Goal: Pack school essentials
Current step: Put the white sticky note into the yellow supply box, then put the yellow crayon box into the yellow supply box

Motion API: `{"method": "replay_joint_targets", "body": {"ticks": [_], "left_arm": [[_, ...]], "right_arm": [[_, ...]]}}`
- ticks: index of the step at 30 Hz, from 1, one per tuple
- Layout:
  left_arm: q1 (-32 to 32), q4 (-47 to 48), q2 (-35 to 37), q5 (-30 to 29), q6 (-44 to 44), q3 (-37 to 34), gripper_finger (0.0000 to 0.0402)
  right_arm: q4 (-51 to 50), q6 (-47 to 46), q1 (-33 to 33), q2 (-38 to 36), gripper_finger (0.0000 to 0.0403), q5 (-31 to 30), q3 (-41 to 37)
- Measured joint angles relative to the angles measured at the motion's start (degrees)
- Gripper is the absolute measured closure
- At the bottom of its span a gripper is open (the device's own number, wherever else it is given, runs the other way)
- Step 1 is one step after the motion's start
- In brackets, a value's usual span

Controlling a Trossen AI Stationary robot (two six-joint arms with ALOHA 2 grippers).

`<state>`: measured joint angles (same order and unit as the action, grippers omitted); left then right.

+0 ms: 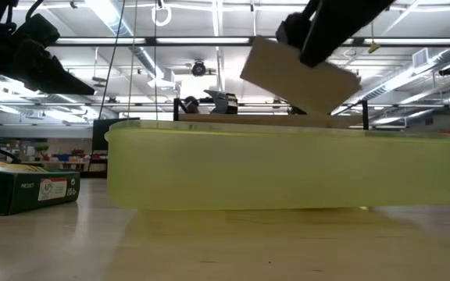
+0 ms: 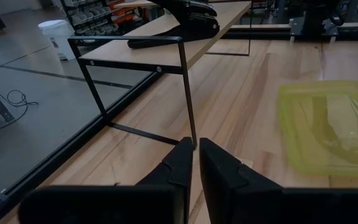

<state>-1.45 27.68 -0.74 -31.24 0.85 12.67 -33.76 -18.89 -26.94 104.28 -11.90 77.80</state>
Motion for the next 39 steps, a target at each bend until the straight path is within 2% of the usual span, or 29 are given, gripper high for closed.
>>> {"method": "replay_joint_targets", "body": {"ticks": [7, 14, 27, 39], "left_arm": [[0.00, 0.00, 0.01, 0.00, -0.01, 0.00, 0.0370], [0.00, 0.00, 0.01, 0.00, -0.01, 0.00, 0.0371], [0.00, 0.02, 0.00, 0.00, -0.01, 0.00, 0.0370], [0.00, 0.01, 0.00, 0.00, -0.01, 0.00, 0.0363]], "right_arm": [[5.21, 0.51, 0.00, -0.01, 0.0045, 1.74, -5.78], [5.88, 2.04, 0.00, -0.01, 0.0045, 5.28, -9.55], [5.17, 2.57, 0.02, -0.01, 0.0042, 7.94, -10.64], [2.52, 1.20, 0.07, -0.01, 0.0004, 8.15, -10.64]]}}
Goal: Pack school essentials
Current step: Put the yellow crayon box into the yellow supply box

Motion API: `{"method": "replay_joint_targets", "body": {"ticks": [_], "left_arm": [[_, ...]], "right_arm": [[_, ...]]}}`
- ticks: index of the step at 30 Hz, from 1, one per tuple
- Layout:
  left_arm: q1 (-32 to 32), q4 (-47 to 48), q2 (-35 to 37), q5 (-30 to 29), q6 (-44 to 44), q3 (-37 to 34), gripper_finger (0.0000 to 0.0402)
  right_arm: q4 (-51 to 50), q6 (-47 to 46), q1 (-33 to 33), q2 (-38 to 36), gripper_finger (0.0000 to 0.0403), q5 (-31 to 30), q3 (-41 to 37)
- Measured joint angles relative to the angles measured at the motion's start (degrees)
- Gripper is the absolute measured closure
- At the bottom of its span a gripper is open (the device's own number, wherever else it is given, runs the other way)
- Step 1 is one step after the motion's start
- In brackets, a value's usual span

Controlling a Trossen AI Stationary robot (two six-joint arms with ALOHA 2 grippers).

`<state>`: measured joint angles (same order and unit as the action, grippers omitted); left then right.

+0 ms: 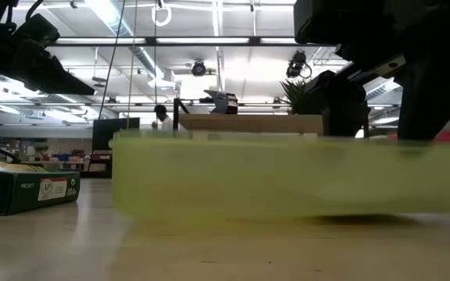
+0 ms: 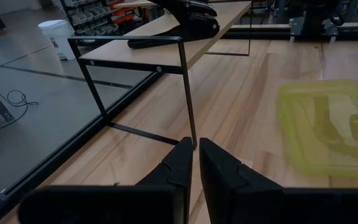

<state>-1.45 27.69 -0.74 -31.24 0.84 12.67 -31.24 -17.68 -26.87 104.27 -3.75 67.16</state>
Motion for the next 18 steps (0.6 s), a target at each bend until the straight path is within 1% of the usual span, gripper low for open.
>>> {"method": "replay_joint_targets", "body": {"ticks": [13, 18], "left_arm": [[0.00, -0.01, 0.01, 0.00, 0.00, 0.00, 0.0372], [0.00, 0.01, 0.00, 0.00, 0.00, 0.00, 0.0364]], "right_arm": [[-3.42, -0.37, 0.00, -0.13, 0.0003, -0.30, 3.81], [-4.20, -6.61, 0.11, -0.63, 0.0003, -0.46, 5.90]]}}
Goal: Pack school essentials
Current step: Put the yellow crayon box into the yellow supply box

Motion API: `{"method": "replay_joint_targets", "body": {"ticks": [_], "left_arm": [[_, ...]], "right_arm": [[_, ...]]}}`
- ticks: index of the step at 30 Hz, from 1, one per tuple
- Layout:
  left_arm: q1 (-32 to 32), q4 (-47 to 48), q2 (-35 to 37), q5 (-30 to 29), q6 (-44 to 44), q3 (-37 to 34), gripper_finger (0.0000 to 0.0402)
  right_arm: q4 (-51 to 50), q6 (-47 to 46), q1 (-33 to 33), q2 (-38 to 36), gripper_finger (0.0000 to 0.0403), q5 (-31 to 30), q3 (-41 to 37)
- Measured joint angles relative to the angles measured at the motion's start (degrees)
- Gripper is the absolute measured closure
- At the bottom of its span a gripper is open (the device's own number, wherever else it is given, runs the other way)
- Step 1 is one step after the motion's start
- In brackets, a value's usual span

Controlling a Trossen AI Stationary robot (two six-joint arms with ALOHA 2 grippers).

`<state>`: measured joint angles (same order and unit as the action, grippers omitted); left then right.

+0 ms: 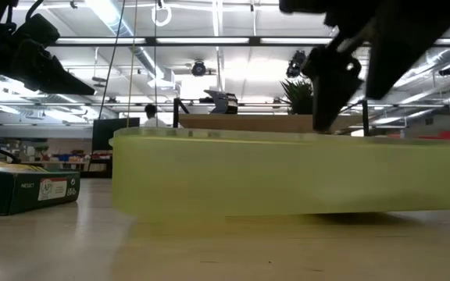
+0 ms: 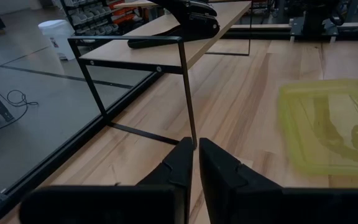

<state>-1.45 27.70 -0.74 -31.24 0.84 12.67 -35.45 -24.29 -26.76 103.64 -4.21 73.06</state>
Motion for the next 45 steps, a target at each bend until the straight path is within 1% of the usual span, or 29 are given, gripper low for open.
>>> {"method": "replay_joint_targets", "body": {"ticks": [4, 9, 11, 17, 21, 25, 30, 32, 37, 38, 42, 45], "left_arm": [[0.00, 0.00, 0.00, 0.00, 0.00, 0.00, 0.0363], [0.00, 0.02, -0.02, 0.00, 0.00, 0.00, 0.0370], [0.00, 0.00, 0.00, 0.00, 0.00, 0.00, 0.0373], [0.00, 0.02, -0.01, 0.00, 0.00, 0.00, 0.0369], [0.00, 0.00, -0.01, 0.00, 0.00, 0.00, 0.0363], [0.00, 0.00, -0.01, 0.00, 0.00, 0.00, 0.0365], [0.00, 0.00, -0.01, 0.00, 0.00, 0.00, 0.0372], [0.00, 0.00, 0.00, 0.00, 0.00, 0.00, 0.0374], [0.00, 0.00, -0.01, 0.00, 0.00, 0.00, 0.0368], [0.00, 0.00, -0.01, 0.00, 0.00, 0.00, 0.0366], [0.00, 0.00, 0.00, 0.00, 0.00, 0.00, 0.0363], [0.00, 0.00, 0.00, 0.00, 0.00, 0.00, 0.0366]], "right_arm": [[0.27, -2.41, 0.02, -3.87, 0.0003, -4.38, 0.48], [0.00, -8.99, 1.74, -13.48, 0.0008, -11.23, 0.50], [-0.30, -10.55, 2.48, -17.23, 0.0017, -13.40, 0.52], [-1.23, -14.26, 4.15, -25.94, 0.0055, -16.30, 0.52], [-1.65, -14.49, 3.27, -29.35, 0.0100, -19.89, 0.52], [-5.93, -14.59, 1.19, -31.65, 0.0179, -23.43, 0.52], [-14.88, -19.08, -2.09, -34.68, 0.0278, -26.60, 0.51], [-16.42, -18.93, -3.71, -36.53, 0.0310, -28.53, 0.50], [-17.76, -15.46, -8.21, -42.49, 0.0387, -35.72, -0.48], [-17.80, -15.40, -8.83, -44.10, 0.0393, -36.09, -1.53], [-17.27, -16.48, -11.03, -50.75, 0.0395, -36.41, -7.06], [-13.57, -14.20, -12.14, -56.12, 0.0395, -36.47, -11.35]]}}
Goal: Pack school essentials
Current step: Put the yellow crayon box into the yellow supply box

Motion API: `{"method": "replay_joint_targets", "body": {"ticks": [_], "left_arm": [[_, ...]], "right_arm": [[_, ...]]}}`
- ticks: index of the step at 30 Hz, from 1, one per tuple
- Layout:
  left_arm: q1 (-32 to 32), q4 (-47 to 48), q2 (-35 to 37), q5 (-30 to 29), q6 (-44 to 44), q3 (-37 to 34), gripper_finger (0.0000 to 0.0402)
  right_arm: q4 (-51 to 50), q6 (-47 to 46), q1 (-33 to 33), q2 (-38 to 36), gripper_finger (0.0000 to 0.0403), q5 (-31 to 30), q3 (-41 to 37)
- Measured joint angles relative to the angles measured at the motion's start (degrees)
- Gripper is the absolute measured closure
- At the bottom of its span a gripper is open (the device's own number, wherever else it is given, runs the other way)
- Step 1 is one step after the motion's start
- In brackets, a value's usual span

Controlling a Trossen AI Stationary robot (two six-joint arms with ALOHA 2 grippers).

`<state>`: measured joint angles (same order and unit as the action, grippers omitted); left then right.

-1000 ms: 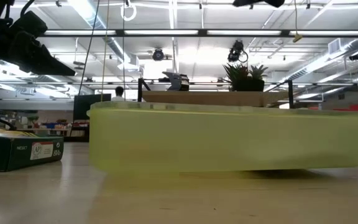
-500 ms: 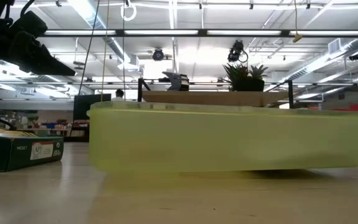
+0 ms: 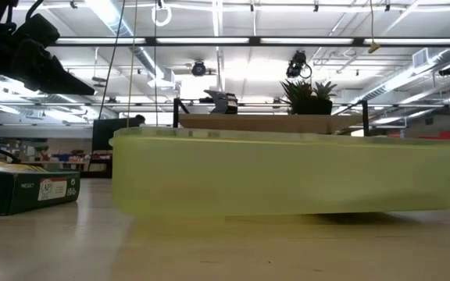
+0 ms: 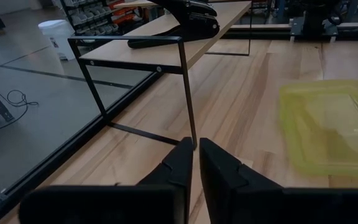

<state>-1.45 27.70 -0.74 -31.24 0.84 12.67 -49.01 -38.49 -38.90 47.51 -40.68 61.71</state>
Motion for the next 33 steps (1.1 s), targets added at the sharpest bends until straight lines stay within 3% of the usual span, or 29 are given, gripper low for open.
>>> {"method": "replay_joint_targets", "body": {"ticks": [11, 33], "left_arm": [[0.00, 0.00, 0.00, 0.00, 0.00, 0.01, 0.0368], [0.00, 0.00, 0.00, 0.00, 0.00, 0.00, 0.0364]], "right_arm": [[18.66, 14.56, -0.01, -20.15, 0.0396, -0.55, -17.55], [18.77, 17.43, -0.01, -41.50, 0.0397, -6.32, -26.45]]}}
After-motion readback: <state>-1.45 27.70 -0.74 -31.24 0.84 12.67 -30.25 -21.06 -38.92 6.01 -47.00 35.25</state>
